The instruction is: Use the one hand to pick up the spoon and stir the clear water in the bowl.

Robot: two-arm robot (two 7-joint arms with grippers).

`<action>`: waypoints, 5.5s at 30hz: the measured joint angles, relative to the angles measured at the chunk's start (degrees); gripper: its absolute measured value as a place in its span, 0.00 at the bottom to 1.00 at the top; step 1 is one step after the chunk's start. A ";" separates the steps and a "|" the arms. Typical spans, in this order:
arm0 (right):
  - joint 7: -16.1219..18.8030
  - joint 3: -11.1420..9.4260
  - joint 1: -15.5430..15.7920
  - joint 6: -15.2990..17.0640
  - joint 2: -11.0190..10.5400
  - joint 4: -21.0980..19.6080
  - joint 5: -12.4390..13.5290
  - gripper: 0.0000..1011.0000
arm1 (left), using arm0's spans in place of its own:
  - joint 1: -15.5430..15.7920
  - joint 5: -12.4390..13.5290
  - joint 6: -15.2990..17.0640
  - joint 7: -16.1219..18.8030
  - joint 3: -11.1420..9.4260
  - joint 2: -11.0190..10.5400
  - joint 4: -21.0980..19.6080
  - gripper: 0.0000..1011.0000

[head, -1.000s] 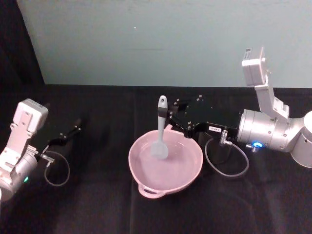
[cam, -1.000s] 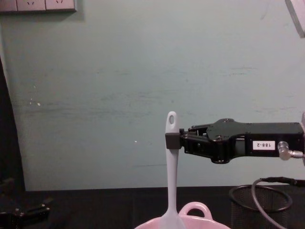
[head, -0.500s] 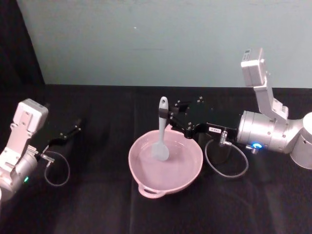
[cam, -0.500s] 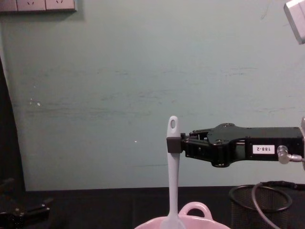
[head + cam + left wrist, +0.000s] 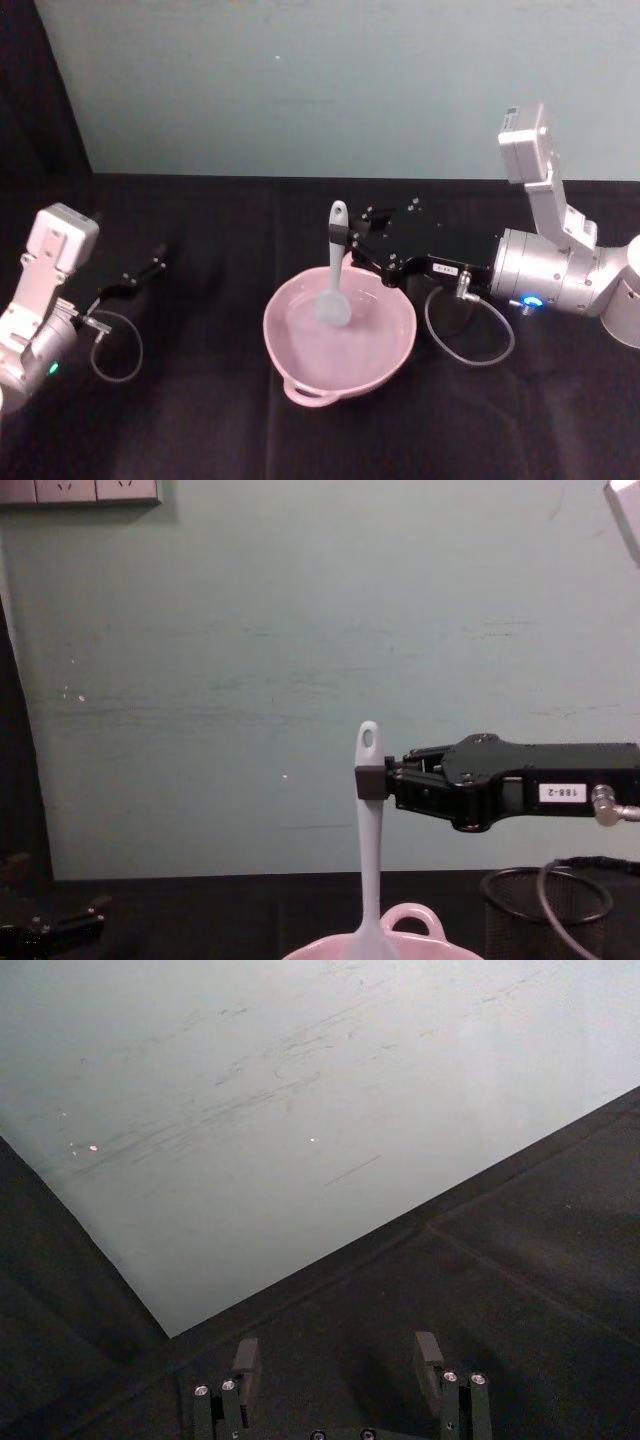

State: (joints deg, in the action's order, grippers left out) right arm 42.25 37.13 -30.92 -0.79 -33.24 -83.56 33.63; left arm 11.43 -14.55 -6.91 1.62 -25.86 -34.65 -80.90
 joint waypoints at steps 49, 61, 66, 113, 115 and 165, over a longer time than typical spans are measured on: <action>-1.09 -3.67 1.24 -11.19 8.56 10.20 -8.66 0.12 | 0.00 0.00 0.00 0.00 0.00 0.00 0.00 0.99; -3.55 -8.39 5.28 -10.36 4.32 5.84 -9.52 0.12 | 0.00 0.00 0.00 0.00 0.00 0.00 0.00 0.99; -3.71 -9.18 7.99 -9.21 2.16 1.55 -9.68 0.12 | 0.00 0.00 0.00 0.00 0.00 0.00 0.00 0.99; -2.69 -7.35 3.65 -11.81 8.41 9.49 -9.80 0.12 | 0.00 0.00 0.00 0.00 0.00 0.00 0.00 0.99; -3.29 -7.99 4.43 -11.40 7.42 8.31 -10.11 0.12 | 0.00 0.00 0.00 0.00 0.00 0.00 0.00 0.99; -1.68 -5.39 4.68 -11.30 10.40 8.33 -9.06 0.12 | 0.00 0.00 0.00 0.00 0.00 0.00 0.00 0.99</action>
State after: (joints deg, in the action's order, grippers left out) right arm 40.57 31.74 -26.25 -12.09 -22.84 -75.23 24.57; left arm 11.43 -14.55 -6.90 1.62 -25.86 -34.65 -80.90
